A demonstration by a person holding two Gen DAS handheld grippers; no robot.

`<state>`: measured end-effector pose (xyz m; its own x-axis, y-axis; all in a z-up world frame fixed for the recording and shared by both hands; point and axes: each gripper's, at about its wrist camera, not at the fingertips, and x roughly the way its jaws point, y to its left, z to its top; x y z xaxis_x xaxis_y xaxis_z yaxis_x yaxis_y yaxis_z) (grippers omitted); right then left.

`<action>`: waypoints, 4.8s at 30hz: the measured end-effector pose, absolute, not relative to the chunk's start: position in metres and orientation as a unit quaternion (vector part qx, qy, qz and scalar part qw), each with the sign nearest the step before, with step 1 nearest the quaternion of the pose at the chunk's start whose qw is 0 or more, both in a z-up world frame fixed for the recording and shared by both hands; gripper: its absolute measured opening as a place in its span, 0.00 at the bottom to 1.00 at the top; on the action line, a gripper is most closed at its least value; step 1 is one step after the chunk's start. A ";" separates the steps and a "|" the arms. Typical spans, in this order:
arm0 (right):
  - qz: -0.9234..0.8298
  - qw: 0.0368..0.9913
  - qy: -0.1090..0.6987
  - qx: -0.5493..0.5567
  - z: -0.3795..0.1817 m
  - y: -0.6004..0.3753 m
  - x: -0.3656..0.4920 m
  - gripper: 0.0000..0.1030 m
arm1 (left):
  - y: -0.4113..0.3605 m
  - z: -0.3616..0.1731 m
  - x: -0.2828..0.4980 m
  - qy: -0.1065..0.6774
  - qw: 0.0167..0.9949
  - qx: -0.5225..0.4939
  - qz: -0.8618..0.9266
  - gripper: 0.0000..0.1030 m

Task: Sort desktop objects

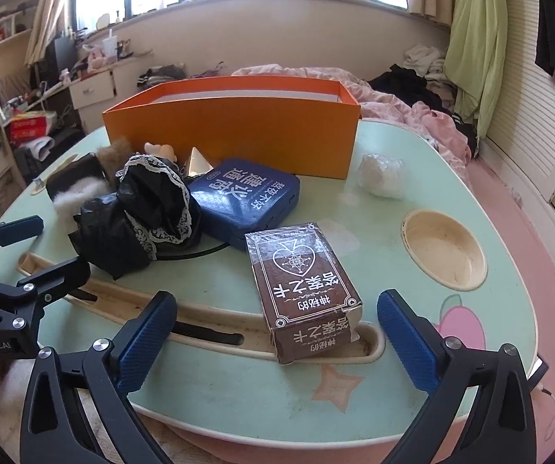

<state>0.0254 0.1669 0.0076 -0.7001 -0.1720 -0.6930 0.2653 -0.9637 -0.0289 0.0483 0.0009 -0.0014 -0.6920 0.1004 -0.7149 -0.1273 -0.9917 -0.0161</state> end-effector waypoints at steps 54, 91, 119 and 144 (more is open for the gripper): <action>-0.932 0.168 0.064 0.315 0.005 0.168 0.030 0.91 | -0.008 0.032 0.084 0.057 0.131 -0.287 0.947 0.91; -0.955 0.196 0.022 0.223 0.027 0.201 0.036 0.38 | -0.057 0.018 0.005 0.031 0.130 -0.360 0.923 0.33; -0.940 0.176 -0.048 0.287 0.093 0.163 -0.095 0.64 | -0.033 0.077 -0.048 -0.089 0.154 -0.272 0.946 0.60; -0.944 0.131 0.038 0.300 0.004 0.203 0.016 0.79 | -0.044 0.017 0.036 -0.016 0.133 -0.332 0.934 0.79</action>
<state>0.0156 0.2027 0.0041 -0.7854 -0.2245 -0.5768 0.2706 -0.9627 0.0062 0.0365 -0.0442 0.0175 -0.7443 0.2599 -0.6152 -0.2381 -0.9639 -0.1192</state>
